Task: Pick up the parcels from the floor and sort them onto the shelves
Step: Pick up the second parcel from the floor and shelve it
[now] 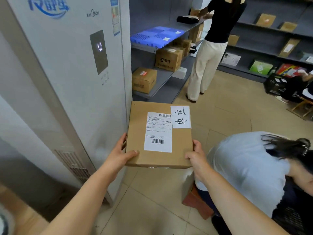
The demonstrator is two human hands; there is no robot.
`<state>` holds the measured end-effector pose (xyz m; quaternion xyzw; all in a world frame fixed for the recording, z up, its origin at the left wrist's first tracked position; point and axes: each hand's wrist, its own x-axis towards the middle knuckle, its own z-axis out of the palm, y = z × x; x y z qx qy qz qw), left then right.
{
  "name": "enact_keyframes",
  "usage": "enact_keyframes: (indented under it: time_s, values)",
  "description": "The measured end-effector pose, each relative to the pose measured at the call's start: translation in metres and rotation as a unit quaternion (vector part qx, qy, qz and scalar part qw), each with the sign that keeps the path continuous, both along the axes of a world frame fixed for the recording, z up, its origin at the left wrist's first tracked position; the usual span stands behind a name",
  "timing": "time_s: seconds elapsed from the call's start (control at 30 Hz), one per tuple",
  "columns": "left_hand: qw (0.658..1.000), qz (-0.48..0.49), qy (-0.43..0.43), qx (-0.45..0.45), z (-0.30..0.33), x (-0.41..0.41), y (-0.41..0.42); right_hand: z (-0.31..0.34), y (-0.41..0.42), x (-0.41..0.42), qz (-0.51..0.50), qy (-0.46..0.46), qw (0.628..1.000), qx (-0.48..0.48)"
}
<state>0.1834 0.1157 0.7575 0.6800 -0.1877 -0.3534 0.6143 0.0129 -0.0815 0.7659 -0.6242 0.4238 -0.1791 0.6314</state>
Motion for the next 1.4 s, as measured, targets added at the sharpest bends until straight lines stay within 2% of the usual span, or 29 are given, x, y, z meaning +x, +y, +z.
enact_keyframes:
  time_s: [0.33, 0.5, 0.57, 0.77, 1.1, 1.4]
  values:
    - [0.989, 0.142, 0.031, -0.028, 0.005, -0.043, -0.008, 0.004, -0.048, 0.024, 0.162, 0.015, 0.985, -0.052]
    - [0.962, 0.269, 0.049, 0.006, 0.003, -0.079, 0.021, -0.012, -0.031, 0.038, 0.266, 0.042, 0.962, -0.05]
    - [0.956, 0.291, 0.043, 0.019, 0.003, -0.091, 0.034, -0.017, -0.021, 0.04, 0.28, 0.048, 0.957, -0.049]
    - [0.947, 0.322, 0.006, 0.02, 0.01, -0.138, 0.077, -0.027, 0.024, 0.023, 0.301, 0.054, 0.952, -0.02]
    - [0.93, 0.364, -0.046, 0.013, 0.021, -0.195, 0.159, -0.026, 0.115, -0.027, 0.283, 0.023, 0.959, 0.011]
    - [0.88, 0.472, -0.033, 0.037, 0.01, -0.302, 0.314, -0.013, 0.268, -0.077, 0.409, 0.014, 0.912, -0.032]
